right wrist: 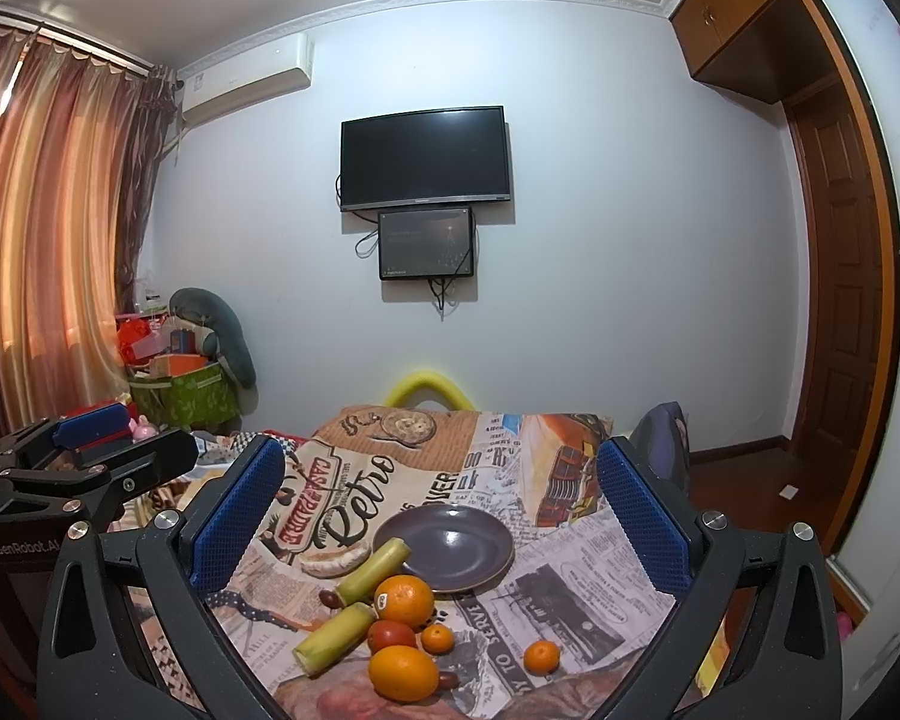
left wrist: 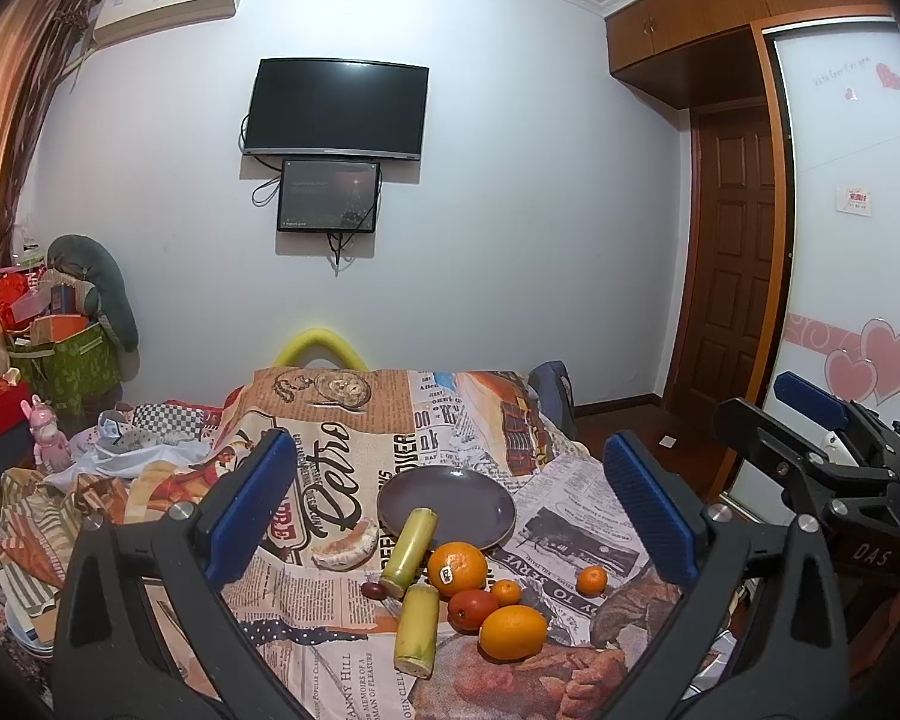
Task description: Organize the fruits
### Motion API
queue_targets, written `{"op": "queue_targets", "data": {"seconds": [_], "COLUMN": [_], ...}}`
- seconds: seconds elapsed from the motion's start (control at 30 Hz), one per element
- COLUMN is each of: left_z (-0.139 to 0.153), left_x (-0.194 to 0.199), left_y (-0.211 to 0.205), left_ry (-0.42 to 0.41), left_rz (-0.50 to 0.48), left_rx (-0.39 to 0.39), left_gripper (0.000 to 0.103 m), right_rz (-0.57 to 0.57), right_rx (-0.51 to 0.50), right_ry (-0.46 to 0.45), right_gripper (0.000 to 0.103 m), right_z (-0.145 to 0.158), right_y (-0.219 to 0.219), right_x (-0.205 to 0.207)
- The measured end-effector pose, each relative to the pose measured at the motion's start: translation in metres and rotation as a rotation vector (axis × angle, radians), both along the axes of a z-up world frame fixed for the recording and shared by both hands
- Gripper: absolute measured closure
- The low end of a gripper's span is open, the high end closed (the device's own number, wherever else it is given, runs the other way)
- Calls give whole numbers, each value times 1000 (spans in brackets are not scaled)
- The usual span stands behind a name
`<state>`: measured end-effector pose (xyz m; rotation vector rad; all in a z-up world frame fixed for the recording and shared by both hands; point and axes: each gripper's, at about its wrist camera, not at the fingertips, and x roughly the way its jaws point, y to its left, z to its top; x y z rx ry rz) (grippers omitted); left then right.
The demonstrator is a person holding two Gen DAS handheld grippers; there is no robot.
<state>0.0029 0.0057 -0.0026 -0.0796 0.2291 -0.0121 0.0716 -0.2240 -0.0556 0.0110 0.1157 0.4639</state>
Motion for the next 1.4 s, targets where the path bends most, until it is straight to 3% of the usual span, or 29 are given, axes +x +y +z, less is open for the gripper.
{"op": "queue_targets", "data": {"seconds": [0.97, 1.4], "left_z": [-4, -48], "left_x": [2, 55], "left_y": [2, 20], "left_ry": [7, 176], "left_rz": [1, -16], "left_rx": [2, 2], "left_gripper": [0, 0], "right_rz": [30, 62], "right_rx": [-12, -145], "right_ry": [24, 188], "right_gripper": [0, 0], "right_z": [-10, -55], "right_y": [5, 12], "right_x": [5, 50]}}
